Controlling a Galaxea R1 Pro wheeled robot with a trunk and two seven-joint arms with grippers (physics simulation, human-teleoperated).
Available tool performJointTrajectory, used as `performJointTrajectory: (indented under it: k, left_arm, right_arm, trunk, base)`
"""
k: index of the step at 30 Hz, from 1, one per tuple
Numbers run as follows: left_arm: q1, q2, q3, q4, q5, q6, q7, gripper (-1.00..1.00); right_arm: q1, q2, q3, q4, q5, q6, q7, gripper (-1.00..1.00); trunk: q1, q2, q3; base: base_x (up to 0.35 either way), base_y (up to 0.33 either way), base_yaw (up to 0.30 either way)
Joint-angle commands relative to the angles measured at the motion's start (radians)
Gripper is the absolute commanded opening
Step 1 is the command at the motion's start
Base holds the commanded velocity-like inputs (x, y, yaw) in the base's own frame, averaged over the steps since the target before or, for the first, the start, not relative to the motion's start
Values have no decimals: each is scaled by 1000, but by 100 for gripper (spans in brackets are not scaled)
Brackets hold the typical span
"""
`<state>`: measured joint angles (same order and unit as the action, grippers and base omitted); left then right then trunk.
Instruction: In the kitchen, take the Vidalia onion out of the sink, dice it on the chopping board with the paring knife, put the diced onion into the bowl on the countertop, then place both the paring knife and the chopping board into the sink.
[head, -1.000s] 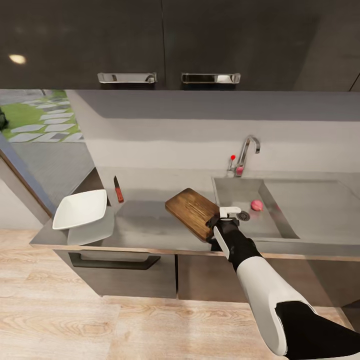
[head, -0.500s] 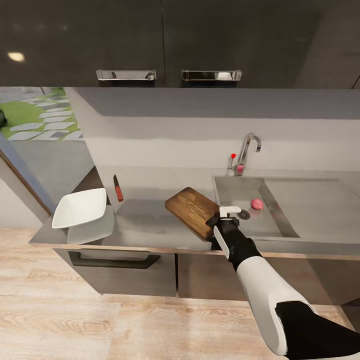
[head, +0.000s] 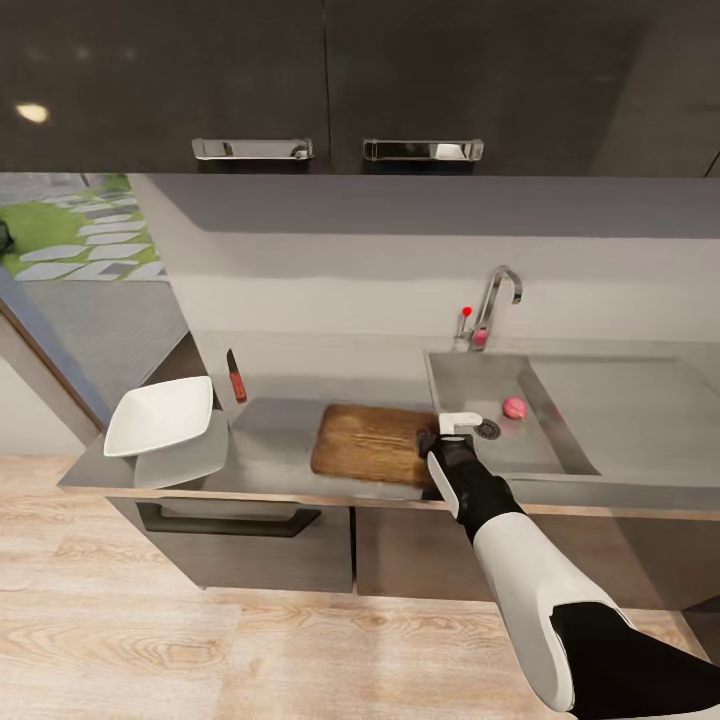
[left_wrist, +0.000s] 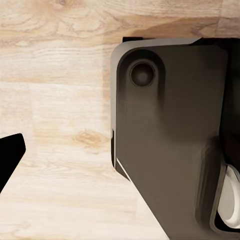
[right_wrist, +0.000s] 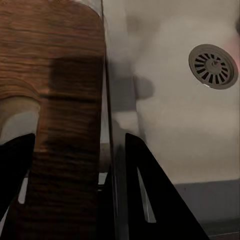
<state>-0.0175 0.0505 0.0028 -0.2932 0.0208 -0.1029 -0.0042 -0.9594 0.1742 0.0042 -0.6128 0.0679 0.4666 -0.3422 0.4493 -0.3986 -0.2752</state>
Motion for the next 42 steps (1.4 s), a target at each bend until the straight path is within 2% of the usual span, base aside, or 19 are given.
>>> performJointTrajectory:
  k: [1, 19, 35, 42]
  left_arm:
    - [0, 0, 0, 0, 2, -3, 0, 100]
    - [0, 0, 0, 11, 1, -3, 0, 100]
    - [0, 0, 0, 11, 1, -3, 0, 100]
    - [0, 0, 0, 12, 1, -3, 0, 100]
  right_arm:
    - [0, 0, -1, 1, 10, 18, -1, -100]
    - [0, 0, -1, -1, 10, 19, -3, -100]
    - [0, 0, -1, 1, 10, 19, -2, -100]
    - [0, 0, -1, 1, 9, 19, 0, -100]
  trunk:
    - [1, -1, -2]
    - [1, -1, 24]
    - [1, -1, 49]
    - [1, -1, 60]
  base:
    - [0, 0, 0]
    - [1, 2, 0]
    - [98, 126, 0]
    - [1, 0, 0]
